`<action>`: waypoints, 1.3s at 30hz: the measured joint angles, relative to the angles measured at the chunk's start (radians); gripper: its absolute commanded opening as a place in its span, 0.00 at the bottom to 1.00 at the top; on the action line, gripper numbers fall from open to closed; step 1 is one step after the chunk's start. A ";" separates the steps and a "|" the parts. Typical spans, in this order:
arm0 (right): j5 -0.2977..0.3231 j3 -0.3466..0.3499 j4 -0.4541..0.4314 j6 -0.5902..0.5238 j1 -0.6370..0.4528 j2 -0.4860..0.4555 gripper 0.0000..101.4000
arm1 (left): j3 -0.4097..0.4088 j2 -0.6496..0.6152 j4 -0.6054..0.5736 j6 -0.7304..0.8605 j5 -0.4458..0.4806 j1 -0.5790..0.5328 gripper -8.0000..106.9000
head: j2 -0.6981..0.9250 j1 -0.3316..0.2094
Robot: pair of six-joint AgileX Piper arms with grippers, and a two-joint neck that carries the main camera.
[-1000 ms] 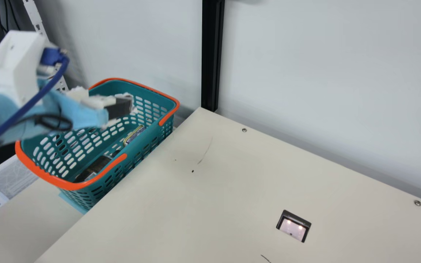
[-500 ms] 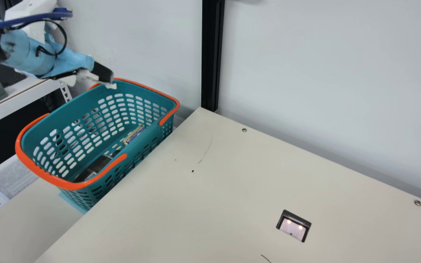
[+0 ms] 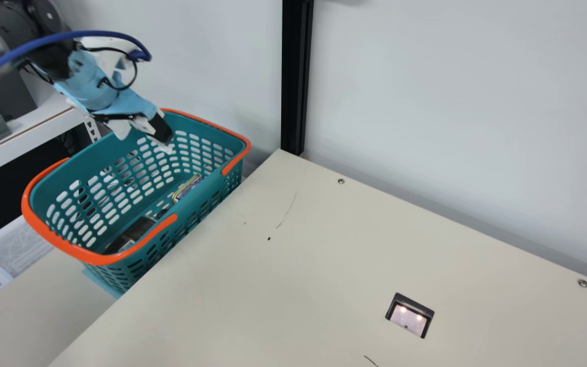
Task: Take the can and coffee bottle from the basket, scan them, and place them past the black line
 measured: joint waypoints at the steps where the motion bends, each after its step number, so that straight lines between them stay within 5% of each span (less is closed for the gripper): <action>1: 0.000 0.000 0.000 0.000 0.000 0.000 1.00 | 0.000 0.010 0.002 0.000 0.000 0.000 0.85 | 0.000 0.000; 16: 0.000 0.000 0.000 0.000 0.000 0.000 1.00 | 0.019 0.045 0.001 -0.018 -0.010 -0.010 0.85 | 0.000 0.000; 30: 0.000 0.000 0.000 0.000 0.000 0.000 1.00 | 0.084 0.166 -0.039 0.069 -0.183 -0.024 0.85 | 0.000 0.000; 39: 0.000 0.000 0.000 0.000 0.000 0.000 1.00 | -0.002 0.278 -0.029 0.090 -0.172 -0.028 0.85 | 0.000 0.000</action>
